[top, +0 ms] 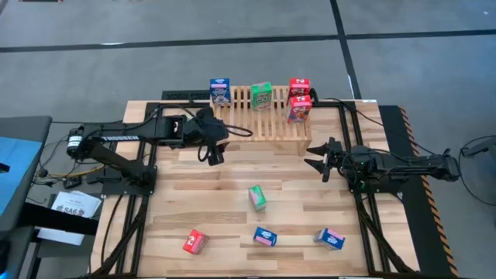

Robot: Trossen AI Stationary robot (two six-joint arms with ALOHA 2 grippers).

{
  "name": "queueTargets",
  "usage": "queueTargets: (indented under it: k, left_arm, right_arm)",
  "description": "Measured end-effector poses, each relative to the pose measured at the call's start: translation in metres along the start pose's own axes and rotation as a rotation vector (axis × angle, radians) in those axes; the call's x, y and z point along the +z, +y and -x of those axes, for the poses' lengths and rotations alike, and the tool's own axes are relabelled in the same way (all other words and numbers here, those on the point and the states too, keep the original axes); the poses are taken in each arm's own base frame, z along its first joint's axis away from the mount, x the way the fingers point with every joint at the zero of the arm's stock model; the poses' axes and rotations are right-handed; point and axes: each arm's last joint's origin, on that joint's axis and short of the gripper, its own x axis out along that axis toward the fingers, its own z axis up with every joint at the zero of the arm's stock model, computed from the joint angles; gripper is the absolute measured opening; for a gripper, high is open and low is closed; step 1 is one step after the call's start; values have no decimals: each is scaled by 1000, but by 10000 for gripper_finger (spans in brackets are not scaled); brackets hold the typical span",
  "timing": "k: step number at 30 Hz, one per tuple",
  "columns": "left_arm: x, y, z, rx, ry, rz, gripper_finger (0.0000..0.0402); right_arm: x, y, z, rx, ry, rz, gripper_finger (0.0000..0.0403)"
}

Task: Stack cereal on shelf
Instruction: Put the bottom green cereal box on the shelf aligned with the other green cereal box

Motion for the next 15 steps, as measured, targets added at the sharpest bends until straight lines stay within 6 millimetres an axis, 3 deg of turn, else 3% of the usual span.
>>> queueTargets:
  k: [7, 15]
  left_arm:
    - [9, -13, 5, -180, -111, -118, 227]
    - [17, -30, 14, -221, -213, -222, 226]
  right_arm:
    - [0, 0, 0, 0, 0, 0, 266]
    - [0, 0, 0, 0, 0, 0, 266]
